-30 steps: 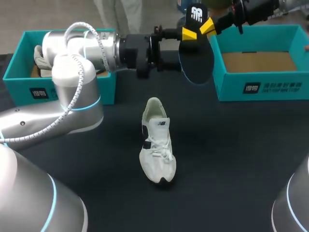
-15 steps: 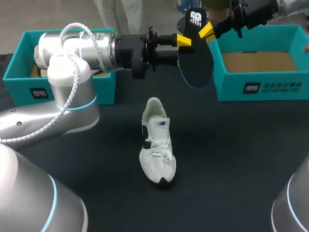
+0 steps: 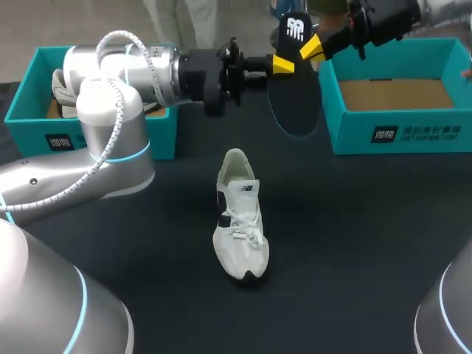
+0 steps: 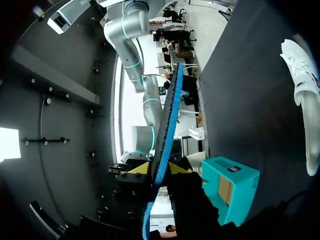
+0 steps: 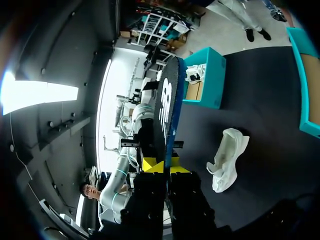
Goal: Take the shoe out of the shoebox, open the shoe tongue, remove and reinsert the insole, then place the shoe into the shoebox
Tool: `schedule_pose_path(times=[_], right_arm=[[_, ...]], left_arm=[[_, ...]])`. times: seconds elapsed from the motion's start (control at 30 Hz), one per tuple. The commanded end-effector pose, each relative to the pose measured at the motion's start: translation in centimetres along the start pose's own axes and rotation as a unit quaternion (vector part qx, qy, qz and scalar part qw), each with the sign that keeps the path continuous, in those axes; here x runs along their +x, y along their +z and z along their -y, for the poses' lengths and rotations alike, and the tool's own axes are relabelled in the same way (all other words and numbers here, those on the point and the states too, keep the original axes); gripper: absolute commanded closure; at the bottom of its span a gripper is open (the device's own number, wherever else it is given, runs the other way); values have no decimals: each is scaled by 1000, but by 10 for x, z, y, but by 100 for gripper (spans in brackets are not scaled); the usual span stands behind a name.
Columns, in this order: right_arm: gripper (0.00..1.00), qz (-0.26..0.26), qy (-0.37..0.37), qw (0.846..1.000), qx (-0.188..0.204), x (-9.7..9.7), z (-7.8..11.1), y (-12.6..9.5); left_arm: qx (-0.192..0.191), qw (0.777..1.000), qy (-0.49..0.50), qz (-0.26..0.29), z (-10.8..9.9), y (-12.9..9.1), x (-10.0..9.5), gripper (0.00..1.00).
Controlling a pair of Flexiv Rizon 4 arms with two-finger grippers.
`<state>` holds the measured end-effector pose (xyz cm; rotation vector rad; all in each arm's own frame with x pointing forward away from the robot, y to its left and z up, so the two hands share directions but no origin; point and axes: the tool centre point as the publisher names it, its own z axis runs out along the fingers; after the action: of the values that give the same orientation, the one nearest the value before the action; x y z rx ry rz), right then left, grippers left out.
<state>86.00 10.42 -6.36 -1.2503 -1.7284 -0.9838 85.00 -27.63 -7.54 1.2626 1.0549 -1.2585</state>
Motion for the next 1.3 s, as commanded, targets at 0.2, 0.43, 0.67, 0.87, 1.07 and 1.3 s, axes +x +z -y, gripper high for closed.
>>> schedule_pose_path(times=[0.2, 0.43, 0.67, 0.87, 1.07, 1.3], right_arm=[[100, -5, -2, 1000, -11, -1, 1, 4], [0, 2, -8, 999, -38, 2, 4, -4], [0, 8, -11, 998, -60, 4, 14, -14], [0, 8, -12, 997, -70, 4, 25, -19], [0, 12, -13, 996, -83, 6, 35, -26], [0, 18, -12, 995, -102, 4, 45, -30]], left_arm=[[-1, 1000, 0, -2, -7, 16, 0, 100], [-5, 1000, 1, -5, -4, 11, -1, 100], [-6, 1000, 3, -5, 9, 8, -3, 100], [-6, 1000, 3, -6, 11, 15, 0, 100], [-6, 1000, 5, -10, -3, 35, 11, 100], [-6, 1000, 8, -11, -6, 45, 38, 100]])
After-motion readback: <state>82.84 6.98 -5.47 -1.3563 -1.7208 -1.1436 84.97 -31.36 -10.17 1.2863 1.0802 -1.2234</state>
